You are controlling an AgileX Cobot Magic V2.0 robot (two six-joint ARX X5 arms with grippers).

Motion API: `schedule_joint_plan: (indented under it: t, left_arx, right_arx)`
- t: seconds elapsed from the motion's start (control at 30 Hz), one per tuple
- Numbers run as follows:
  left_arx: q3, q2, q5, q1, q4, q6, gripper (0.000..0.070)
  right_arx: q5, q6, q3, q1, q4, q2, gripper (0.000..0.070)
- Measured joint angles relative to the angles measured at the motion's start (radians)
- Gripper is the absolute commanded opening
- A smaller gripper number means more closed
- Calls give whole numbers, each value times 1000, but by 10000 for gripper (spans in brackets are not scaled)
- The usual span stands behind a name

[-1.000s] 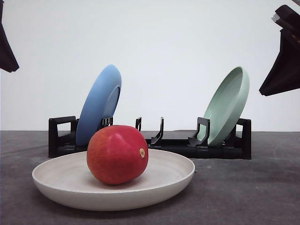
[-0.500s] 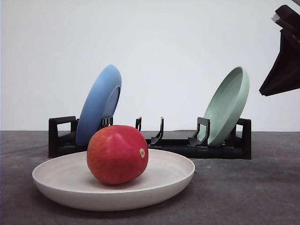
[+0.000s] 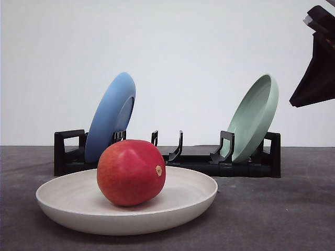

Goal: Place pomegranate in white plate

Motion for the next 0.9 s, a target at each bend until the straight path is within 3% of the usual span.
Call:
schedule_joint_plan:
  t: [0.9]
  left_arx:
    - [-31,-42,-26,32,-30,0,0]
  right_arx:
    - [0,0,0,0,88,0,23]
